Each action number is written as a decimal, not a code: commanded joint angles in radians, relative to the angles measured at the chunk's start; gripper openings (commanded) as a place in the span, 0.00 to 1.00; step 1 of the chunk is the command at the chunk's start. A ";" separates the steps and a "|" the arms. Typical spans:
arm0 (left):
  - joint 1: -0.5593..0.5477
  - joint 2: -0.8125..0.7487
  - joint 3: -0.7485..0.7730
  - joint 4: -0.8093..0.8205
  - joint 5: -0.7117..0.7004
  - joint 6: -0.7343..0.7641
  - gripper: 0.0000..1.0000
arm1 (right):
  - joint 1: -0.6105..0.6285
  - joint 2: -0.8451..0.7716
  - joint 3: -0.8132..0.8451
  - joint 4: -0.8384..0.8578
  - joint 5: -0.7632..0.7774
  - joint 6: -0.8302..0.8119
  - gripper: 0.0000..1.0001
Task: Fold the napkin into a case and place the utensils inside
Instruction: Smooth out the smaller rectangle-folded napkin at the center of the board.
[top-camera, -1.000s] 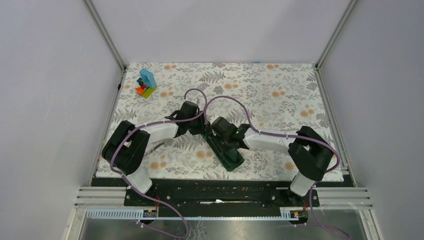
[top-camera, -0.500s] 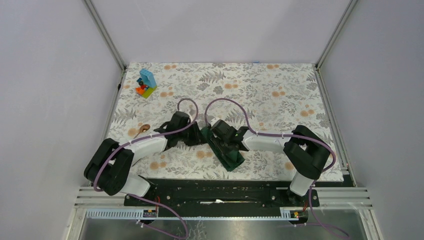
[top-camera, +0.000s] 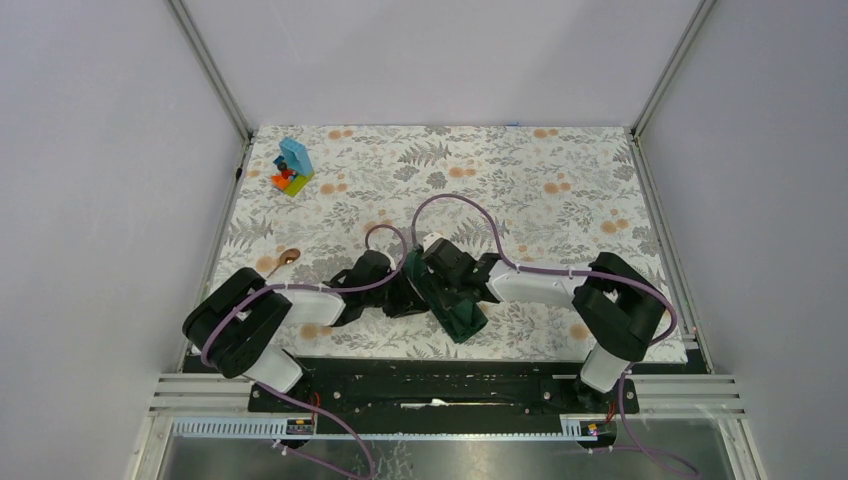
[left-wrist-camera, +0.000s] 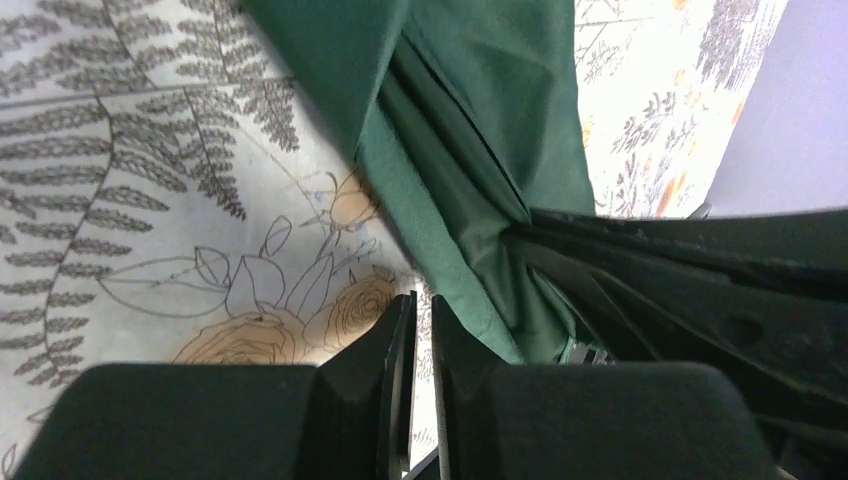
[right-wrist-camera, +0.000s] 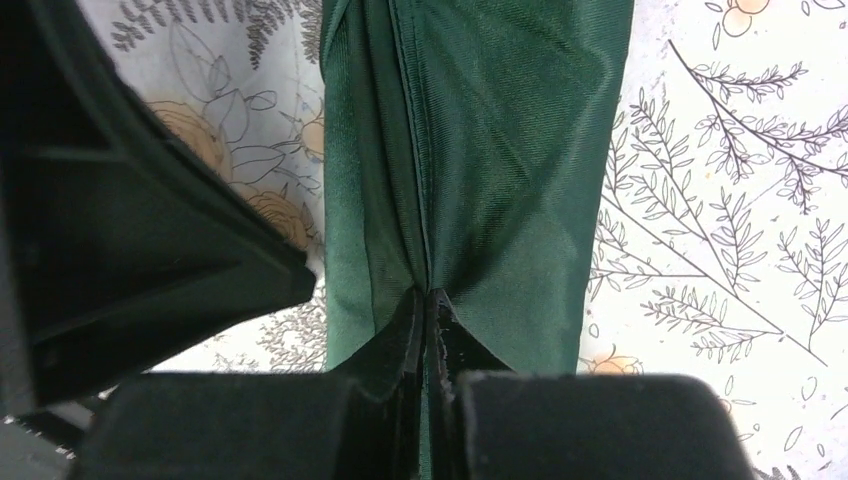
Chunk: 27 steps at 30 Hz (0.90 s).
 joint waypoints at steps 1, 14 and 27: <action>-0.013 0.044 -0.023 0.119 -0.035 -0.046 0.14 | 0.014 -0.076 0.045 -0.022 -0.043 0.054 0.00; -0.039 0.038 -0.015 0.098 -0.088 -0.047 0.08 | 0.015 -0.009 0.004 0.085 -0.169 0.157 0.00; 0.001 -0.199 0.015 -0.214 -0.189 0.085 0.21 | 0.012 0.041 -0.086 0.176 -0.072 0.166 0.00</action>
